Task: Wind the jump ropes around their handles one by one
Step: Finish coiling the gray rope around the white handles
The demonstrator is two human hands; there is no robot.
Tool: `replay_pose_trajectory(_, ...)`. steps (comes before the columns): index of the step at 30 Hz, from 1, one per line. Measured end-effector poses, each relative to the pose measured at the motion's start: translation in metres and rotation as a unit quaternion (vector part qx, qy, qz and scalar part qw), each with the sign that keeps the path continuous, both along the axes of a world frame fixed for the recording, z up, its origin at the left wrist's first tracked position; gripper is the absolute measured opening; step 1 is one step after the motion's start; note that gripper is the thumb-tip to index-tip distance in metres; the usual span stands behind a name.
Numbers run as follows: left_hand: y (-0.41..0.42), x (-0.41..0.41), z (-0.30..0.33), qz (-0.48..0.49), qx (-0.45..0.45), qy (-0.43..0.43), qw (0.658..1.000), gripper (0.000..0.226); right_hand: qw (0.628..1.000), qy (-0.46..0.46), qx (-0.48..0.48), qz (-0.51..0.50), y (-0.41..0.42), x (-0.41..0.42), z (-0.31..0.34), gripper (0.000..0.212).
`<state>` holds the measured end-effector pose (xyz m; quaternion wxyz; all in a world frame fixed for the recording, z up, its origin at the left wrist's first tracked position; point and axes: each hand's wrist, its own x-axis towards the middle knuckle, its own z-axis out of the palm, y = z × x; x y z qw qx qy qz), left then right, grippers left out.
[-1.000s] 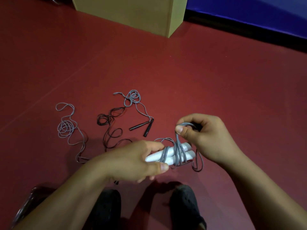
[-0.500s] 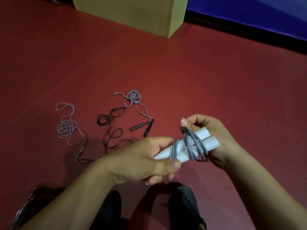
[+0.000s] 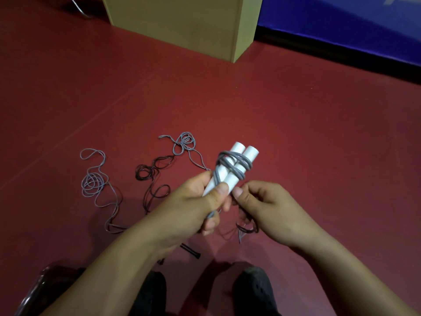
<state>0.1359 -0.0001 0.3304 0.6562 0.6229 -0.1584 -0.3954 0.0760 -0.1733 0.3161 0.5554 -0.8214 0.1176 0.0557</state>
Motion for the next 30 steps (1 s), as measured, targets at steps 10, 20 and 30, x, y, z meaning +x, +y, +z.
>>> replay_pose_trajectory(10, 0.010, 0.011, 0.002, 0.022, -0.038, 0.139, 0.989, 0.028, 0.998, -0.009, -0.067, -0.001, -0.008, -0.001, -0.004, 0.018)
replay_pose_trajectory(20, 0.008, 0.012, -0.022, 0.055, 0.239, -0.159, 0.956, 0.009, 0.989, -0.011, -0.141, 0.049, -0.002, -0.005, -0.001, 0.021)
replay_pose_trajectory(30, 0.010, 0.015, -0.019, 0.101, 0.298, -0.257, 0.914, 0.003, 0.979, -0.063, -0.187, 0.057, 0.007, -0.010, 0.010, 0.027)
